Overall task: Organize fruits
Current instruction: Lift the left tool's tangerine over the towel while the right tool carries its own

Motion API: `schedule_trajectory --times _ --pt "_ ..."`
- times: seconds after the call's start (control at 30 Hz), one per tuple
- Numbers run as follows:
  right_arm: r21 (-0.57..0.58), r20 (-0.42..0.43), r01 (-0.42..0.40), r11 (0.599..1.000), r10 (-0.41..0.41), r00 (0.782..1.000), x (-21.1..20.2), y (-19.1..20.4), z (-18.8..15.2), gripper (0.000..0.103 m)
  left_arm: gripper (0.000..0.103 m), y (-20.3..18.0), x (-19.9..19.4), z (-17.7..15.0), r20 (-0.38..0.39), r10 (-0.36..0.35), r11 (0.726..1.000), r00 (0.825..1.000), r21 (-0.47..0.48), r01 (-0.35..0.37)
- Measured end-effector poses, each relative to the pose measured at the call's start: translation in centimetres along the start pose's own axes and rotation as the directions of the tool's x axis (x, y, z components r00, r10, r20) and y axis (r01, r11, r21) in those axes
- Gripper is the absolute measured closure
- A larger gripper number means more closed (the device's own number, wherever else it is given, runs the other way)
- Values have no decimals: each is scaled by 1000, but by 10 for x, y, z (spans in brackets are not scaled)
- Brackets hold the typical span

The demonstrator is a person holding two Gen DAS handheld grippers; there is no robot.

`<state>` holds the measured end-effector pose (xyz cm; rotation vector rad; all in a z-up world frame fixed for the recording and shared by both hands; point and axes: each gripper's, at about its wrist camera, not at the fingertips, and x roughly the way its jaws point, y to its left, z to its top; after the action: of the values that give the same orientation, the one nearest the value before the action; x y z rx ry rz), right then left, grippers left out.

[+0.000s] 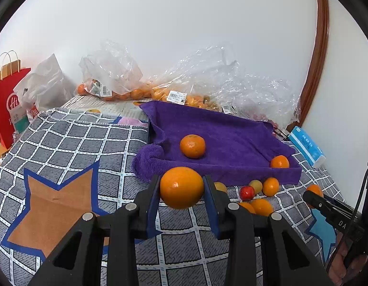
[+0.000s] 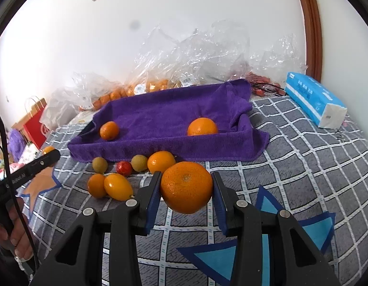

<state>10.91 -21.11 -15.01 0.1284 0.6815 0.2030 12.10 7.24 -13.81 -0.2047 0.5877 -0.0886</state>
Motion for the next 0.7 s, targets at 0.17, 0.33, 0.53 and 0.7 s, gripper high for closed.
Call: schedule_trajectory --times 0.17,0.33,0.53,0.7 --pt "-18 -15 -16 1000 16 1000 -6 4 11 63 69 1 -6 9 -20 15 1000 1000 -7 -15" --pt "-71 18 -53 996 55 998 -20 13 40 63 69 -8 -17 36 19 0 1000 1000 17 0" --pt "-95 64 -88 992 95 993 -17 16 77 63 69 -15 -6 74 21 -16 1000 1000 6 16" --pt "-102 87 -74 992 83 993 3 16 106 63 69 -17 10 103 52 -14 1000 999 -12 14"
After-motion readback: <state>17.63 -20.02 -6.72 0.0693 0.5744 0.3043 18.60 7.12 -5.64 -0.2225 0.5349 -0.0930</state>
